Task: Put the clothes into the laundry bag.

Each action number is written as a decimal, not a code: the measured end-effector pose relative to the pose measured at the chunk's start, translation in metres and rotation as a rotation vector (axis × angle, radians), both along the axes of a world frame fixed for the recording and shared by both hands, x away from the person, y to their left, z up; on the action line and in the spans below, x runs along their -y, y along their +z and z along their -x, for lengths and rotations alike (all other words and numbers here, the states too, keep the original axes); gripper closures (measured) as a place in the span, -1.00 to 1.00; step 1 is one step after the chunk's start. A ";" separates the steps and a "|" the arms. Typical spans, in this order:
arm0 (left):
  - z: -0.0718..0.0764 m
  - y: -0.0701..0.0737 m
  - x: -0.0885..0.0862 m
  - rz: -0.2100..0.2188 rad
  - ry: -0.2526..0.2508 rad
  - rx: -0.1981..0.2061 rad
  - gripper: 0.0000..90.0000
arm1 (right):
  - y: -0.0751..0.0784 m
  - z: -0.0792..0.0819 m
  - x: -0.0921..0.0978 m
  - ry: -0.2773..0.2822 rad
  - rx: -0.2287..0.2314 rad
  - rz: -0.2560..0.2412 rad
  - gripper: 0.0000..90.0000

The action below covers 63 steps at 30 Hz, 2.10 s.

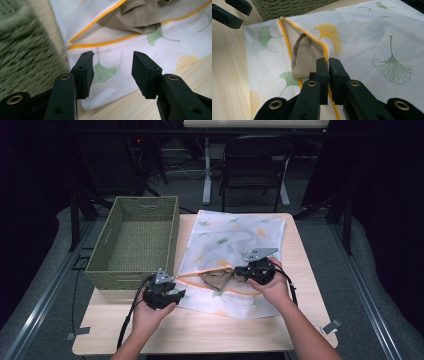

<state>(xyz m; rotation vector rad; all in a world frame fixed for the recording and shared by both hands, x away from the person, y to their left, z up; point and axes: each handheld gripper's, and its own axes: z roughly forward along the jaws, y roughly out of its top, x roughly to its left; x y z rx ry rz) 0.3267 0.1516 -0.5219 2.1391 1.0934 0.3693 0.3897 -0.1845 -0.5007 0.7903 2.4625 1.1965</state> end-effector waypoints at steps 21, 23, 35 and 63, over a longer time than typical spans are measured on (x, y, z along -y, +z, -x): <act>-0.009 -0.038 -0.040 0.122 0.099 -0.125 0.27 | 0.007 0.057 0.033 -0.178 0.052 0.031 0.10; -0.009 -0.040 -0.034 0.091 0.093 -0.112 0.28 | 0.004 0.067 0.041 -0.205 0.061 0.051 0.07; -0.018 -0.049 -0.025 0.075 0.097 -0.127 0.36 | -0.032 0.073 0.089 -0.383 -0.041 -0.032 0.04; -0.010 -0.039 -0.015 0.081 0.036 -0.144 0.97 | -0.049 0.075 0.097 -0.385 -0.198 -0.062 0.24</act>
